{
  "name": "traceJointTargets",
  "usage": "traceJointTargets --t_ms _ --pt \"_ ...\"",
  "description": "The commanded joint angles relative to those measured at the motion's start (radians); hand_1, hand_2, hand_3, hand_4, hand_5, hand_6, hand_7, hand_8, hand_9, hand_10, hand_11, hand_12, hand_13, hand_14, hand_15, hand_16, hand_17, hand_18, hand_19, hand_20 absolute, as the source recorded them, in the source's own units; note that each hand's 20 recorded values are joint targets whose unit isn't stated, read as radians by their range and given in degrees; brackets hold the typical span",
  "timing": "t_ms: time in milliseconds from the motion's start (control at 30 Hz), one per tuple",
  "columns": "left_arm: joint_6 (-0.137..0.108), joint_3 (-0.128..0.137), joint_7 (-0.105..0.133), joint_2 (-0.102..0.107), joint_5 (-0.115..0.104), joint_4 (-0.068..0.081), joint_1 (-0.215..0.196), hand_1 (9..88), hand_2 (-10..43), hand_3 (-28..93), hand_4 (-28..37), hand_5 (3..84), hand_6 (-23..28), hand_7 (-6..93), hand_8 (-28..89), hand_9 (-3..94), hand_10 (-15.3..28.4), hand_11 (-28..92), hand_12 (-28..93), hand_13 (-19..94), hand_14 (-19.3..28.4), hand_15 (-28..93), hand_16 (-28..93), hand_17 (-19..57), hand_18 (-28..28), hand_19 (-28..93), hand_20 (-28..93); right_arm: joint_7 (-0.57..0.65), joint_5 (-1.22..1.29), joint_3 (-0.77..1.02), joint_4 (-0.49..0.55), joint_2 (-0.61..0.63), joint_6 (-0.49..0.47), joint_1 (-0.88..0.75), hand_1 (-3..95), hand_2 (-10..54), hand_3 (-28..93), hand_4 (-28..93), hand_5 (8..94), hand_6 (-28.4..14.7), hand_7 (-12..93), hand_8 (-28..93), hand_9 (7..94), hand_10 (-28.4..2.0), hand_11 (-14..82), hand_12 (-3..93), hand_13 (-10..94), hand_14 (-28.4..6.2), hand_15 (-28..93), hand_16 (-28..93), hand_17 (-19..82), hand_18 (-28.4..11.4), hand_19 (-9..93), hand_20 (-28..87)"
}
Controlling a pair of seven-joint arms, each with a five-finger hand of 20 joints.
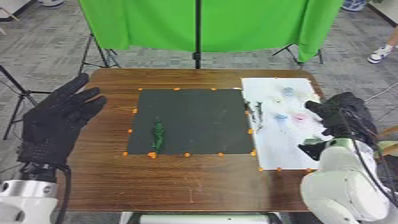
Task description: Arrange flowers
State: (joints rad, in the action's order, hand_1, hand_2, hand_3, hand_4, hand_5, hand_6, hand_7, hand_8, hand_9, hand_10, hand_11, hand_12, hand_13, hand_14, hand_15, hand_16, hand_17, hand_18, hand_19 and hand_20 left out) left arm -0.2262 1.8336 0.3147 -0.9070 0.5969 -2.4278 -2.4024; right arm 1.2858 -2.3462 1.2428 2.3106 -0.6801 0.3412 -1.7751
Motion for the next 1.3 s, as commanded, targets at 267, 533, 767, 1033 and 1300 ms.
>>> traceJointTargets --t_ms 267,533,767,1033,1300 --pt "-0.032 -0.026 0.014 0.01 -0.02 0.002 -0.006 23.3 7.3 76 -23.0 37.0 10.4 15.3 -10 32.7 21.8 26 11 24 28.4 50 -9 -10.1 28.4 58 9 0.071 0.075 0.122 -0.069 -0.005 -0.105 -0.285 33.2 -5.4 65 -24 59.7 -7.7 10 -10 78.9 -17.4 23.4 15.5 79 -12.7 54 14 44 -23.8 93 -9" --pt "-0.025 -0.037 0.004 0.002 -0.016 0.003 0.001 23.3 7.2 76 -23.1 37.0 10.5 15.1 -10 32.7 21.9 26 11 24 28.4 49 -9 -10.1 28.4 59 8 0.088 0.028 0.121 -0.114 0.031 -0.096 -0.299 34.3 -6.9 66 -24 57.7 -7.5 10 -10 78.0 -17.4 23.8 15.3 78 -12.5 55 14 44 -23.6 93 -9" --pt "-0.029 -0.047 0.003 0.005 -0.024 0.006 0.008 23.3 7.1 76 -23.1 37.0 10.4 15.2 -10 32.7 21.8 26 11 24 28.4 50 -9 -10.1 28.4 59 8 0.076 0.061 0.101 -0.149 0.05 -0.099 -0.276 34.9 -7.6 66 -24 55.6 -6.6 9 -10 77.4 -17.0 24.2 15.2 78 -12.0 56 14 44 -23.5 93 -8" --pt "-0.037 -0.051 0.013 0.01 -0.033 0.004 -0.001 23.3 7.1 76 -23.2 37.0 10.4 15.2 -10 32.7 21.8 26 11 24 28.4 49 -9 -10.2 28.4 59 8 0.057 0.114 0.07 -0.184 0.052 -0.1 -0.238 36.3 -8.1 66 -25 58.0 -4.9 10 -10 77.2 -16.5 24.5 15.0 78 -11.8 56 14 43 -23.3 93 -8" --pt "-0.027 -0.06 0.005 0.005 -0.028 0.008 0.014 23.3 7.1 76 -23.2 37.1 10.4 15.3 -10 32.7 21.8 26 11 24 28.4 49 -9 -10.2 28.4 59 8 0.069 0.089 -0.011 -0.218 0.07 -0.115 -0.141 36.8 -8.3 66 -24 58.2 -5.1 8 -10 76.8 -16.1 24.3 14.7 78 -11.5 56 13 43 -23.0 93 -9"
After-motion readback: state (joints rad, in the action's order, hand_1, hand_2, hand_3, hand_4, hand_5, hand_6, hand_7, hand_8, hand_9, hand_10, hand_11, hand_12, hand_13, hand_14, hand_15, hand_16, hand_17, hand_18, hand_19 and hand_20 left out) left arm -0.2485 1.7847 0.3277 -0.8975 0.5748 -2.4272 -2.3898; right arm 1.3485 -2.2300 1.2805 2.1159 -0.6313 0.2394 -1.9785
